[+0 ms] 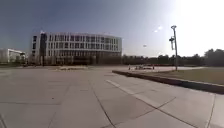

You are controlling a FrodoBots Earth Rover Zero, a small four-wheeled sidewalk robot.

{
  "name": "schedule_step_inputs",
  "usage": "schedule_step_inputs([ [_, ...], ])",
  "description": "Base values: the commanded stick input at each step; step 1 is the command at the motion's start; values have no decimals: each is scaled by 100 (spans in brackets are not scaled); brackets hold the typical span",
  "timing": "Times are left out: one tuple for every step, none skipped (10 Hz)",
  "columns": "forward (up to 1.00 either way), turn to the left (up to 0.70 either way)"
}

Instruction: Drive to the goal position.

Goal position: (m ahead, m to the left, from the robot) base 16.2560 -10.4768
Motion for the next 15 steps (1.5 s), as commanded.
schedule_step_inputs([
  [6, 0],
  [5, 0],
  [6, 0],
  [6, 0],
  [6, 0],
  [6, 0],
  [6, 0],
  [6, 0],
  [6, 0],
  [6, 0],
  [6, 0],
  [6, 0],
  [6, 0],
  [6, 0],
  [6, 0],
])
